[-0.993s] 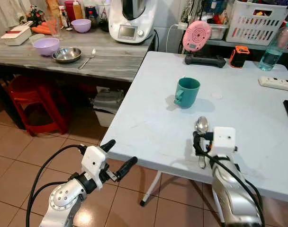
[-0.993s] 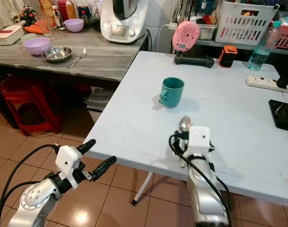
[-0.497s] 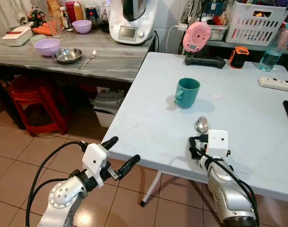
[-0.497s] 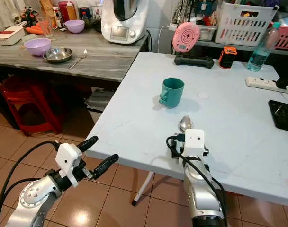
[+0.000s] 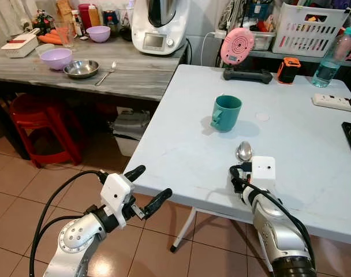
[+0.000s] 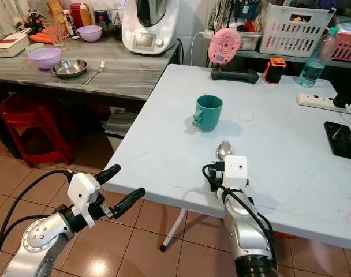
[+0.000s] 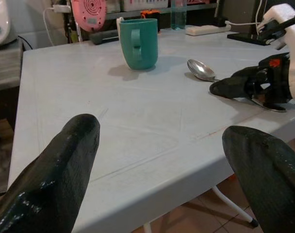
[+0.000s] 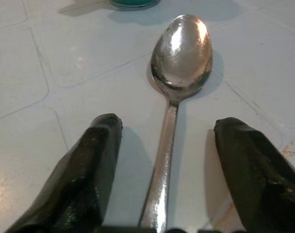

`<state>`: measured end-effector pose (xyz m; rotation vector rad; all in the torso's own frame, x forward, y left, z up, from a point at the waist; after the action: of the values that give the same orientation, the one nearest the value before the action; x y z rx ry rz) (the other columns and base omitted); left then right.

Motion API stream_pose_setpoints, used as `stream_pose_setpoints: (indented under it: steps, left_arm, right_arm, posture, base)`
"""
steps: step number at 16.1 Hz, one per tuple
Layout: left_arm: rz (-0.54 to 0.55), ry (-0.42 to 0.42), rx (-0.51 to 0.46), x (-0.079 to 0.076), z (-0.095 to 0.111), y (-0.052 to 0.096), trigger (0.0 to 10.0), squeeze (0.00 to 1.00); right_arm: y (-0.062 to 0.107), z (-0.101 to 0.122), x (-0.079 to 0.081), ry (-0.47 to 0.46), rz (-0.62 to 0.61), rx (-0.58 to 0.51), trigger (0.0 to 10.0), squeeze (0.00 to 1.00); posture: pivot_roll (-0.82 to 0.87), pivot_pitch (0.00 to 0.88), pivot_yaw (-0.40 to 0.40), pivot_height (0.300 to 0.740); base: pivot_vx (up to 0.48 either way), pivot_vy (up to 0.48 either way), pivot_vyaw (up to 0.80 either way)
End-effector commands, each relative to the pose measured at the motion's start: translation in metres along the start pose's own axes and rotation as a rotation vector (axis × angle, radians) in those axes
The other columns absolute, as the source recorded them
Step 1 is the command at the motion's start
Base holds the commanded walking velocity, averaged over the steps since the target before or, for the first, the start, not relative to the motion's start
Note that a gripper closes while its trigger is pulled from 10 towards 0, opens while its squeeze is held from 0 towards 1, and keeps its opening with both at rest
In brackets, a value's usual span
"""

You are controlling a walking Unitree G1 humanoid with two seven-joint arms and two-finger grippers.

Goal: Setting the table

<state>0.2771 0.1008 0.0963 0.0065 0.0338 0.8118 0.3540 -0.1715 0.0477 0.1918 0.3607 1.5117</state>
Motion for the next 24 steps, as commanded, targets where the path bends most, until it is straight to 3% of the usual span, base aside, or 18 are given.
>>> stream_pose_setpoints:
  steps: [1,12,20,24]
  left_arm:
    - [-0.028,-0.013,0.0,-0.003,0.004,0.001,10.0,0.0]
    - [-0.089,-0.009,0.013,-0.011,0.0,-0.002,10.0,0.0]
    - [-0.11,-0.007,0.021,-0.012,-0.004,-0.001,10.0,0.0]
    - [-0.115,-0.011,0.021,-0.012,-0.004,-0.002,10.0,0.0]
  right_arm:
    - [-0.003,-0.003,-0.005,-0.004,-0.014,0.02,0.0,0.0]
    - [-0.009,-0.012,-0.022,-0.043,-0.034,0.046,0.0,0.0]
    - [-0.008,-0.021,-0.018,-0.085,-0.034,0.072,0.0,0.0]
    - [-0.007,-0.027,-0.015,-0.188,-0.046,0.099,0.0,0.0]
  posture:
    - [0.04,0.016,0.013,0.74]
    - [0.04,0.011,0.021,0.74]
    - [0.04,0.01,0.025,0.74]
    - [0.04,0.005,0.03,0.74]
  base:
    - [0.0,0.0,0.0]
    - [0.0,0.0,0.0]
    - [0.0,0.0,0.0]
    - [0.0,0.0,0.0]
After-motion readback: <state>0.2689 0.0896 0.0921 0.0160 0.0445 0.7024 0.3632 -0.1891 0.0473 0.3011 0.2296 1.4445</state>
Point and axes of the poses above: a point about 5 cm out from each wrist's last joint towards the gripper, its own y axis pointing back from the gripper into the wrist, its own z axis along the axis of the wrist's last joint, x = y × z, the point moved 6 cm from there along -y, pointing out of the wrist towards the gripper, and after that the axes turned 6 degrees about y, right-handed, at the moved point
